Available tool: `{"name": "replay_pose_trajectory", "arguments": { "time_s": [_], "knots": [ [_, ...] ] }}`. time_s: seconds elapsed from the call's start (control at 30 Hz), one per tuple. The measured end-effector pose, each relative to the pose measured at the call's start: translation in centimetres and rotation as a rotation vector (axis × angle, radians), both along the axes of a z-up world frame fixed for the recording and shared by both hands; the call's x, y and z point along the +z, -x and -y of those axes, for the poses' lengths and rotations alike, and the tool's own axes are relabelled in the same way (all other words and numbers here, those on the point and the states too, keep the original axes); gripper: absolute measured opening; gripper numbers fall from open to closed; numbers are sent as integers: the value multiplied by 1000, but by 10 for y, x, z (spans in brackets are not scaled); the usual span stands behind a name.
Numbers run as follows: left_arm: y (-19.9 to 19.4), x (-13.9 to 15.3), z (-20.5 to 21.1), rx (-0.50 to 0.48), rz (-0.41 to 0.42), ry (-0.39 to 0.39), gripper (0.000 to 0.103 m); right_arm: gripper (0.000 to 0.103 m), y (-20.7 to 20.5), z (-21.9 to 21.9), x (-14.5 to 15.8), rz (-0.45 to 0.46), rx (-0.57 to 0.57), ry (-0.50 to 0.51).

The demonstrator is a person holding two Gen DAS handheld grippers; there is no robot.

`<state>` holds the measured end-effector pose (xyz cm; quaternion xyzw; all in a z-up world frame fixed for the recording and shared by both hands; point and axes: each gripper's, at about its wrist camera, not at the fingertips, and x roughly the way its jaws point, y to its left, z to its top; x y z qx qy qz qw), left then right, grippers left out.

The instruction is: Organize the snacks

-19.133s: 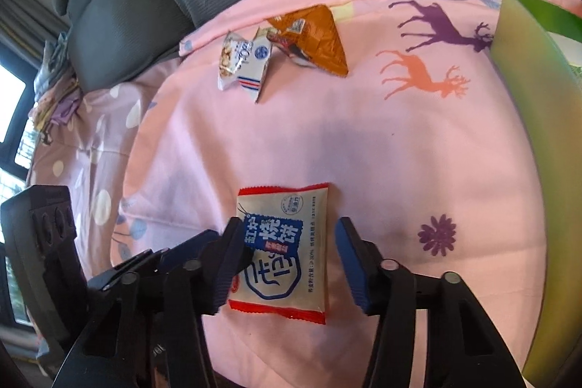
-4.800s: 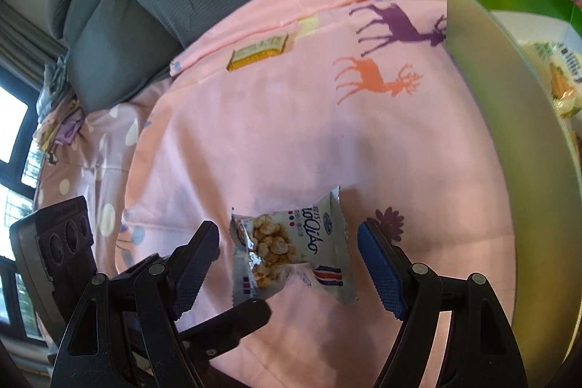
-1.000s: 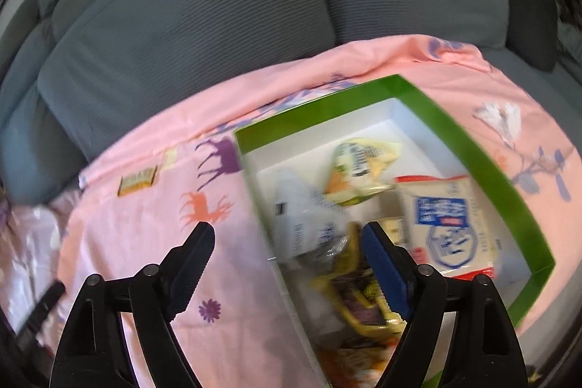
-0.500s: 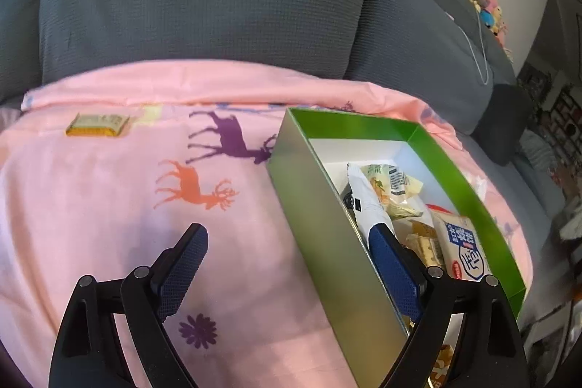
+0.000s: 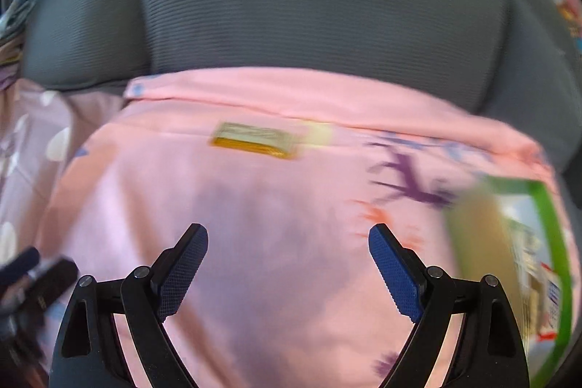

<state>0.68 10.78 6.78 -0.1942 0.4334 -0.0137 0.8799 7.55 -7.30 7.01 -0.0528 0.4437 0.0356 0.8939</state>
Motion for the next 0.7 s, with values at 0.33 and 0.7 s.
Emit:
{"name": "replay_pose_trajectory", "arguments": {
  "time_s": [0.33,0.7],
  "knots": [
    [-5,-6,-21,46,-37,79,95,90,-117,6,-31,-211,-142,-183],
    [-8,-7,-15,8,-55,73,95,99,-161,-21,-59,-254,-128,-106]
  ]
}}
